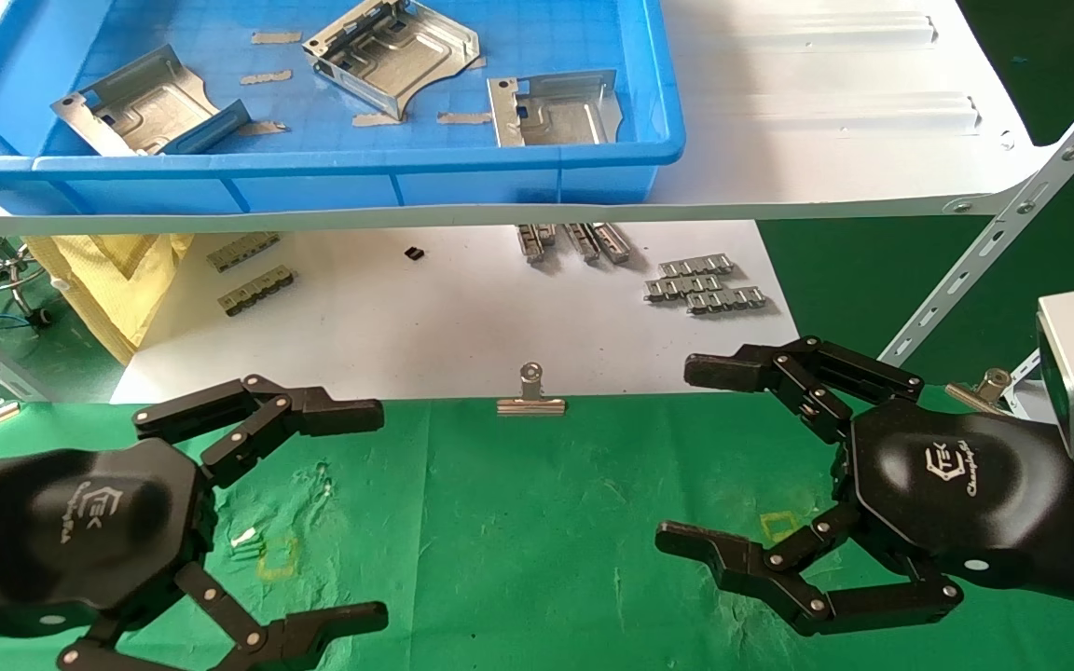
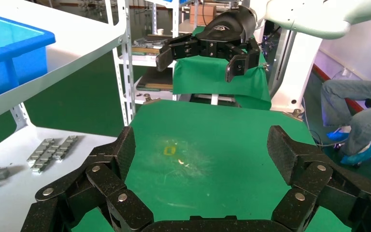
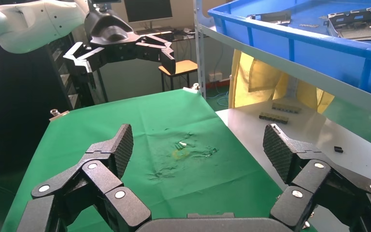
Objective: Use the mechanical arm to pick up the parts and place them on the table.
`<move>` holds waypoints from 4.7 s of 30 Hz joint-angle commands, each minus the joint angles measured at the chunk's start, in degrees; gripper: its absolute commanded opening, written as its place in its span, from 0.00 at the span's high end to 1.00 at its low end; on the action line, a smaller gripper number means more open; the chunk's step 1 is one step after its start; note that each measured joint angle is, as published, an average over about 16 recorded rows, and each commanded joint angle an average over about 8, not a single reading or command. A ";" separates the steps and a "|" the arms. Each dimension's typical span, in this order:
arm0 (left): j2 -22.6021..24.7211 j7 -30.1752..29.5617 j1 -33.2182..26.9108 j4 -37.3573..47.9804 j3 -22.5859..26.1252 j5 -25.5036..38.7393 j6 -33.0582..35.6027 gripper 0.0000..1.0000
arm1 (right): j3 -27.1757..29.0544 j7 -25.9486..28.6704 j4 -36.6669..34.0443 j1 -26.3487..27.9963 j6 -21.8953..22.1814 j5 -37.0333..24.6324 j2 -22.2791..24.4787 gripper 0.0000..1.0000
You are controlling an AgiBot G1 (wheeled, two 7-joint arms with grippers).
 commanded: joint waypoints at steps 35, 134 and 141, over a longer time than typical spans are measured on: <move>0.00 0.00 0.00 0.00 0.00 0.00 0.00 0.00 | 0.00 0.00 0.00 0.00 0.00 0.00 0.00 1.00; 38.30 2.80 -59.51 72.30 19.17 42.07 -36.34 1.00 | 0.00 0.00 0.00 0.00 0.00 0.00 0.00 0.00; 37.38 3.61 -60.09 71.91 18.28 40.79 -35.33 1.00 | 0.00 0.00 0.00 0.00 0.00 0.00 0.00 0.00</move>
